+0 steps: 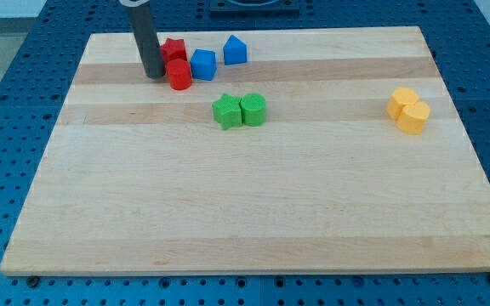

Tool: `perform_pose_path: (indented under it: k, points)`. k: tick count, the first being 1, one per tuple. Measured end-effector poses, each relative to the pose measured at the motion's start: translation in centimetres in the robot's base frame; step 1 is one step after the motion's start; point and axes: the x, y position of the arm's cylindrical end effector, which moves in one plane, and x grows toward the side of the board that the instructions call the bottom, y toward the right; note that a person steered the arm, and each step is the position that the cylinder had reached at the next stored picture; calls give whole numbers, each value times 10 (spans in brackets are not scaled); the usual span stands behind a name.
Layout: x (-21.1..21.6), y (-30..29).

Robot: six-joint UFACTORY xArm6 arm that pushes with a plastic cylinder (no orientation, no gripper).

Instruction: Move the red star slightly close to the red circle

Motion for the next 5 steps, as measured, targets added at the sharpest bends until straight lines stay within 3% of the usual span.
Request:
perform_pose_path:
  k: [1,2,3,5]
  points:
    - [0,-32]
    - [-26,-50]
    - [-67,-31]
    - [-91,37]
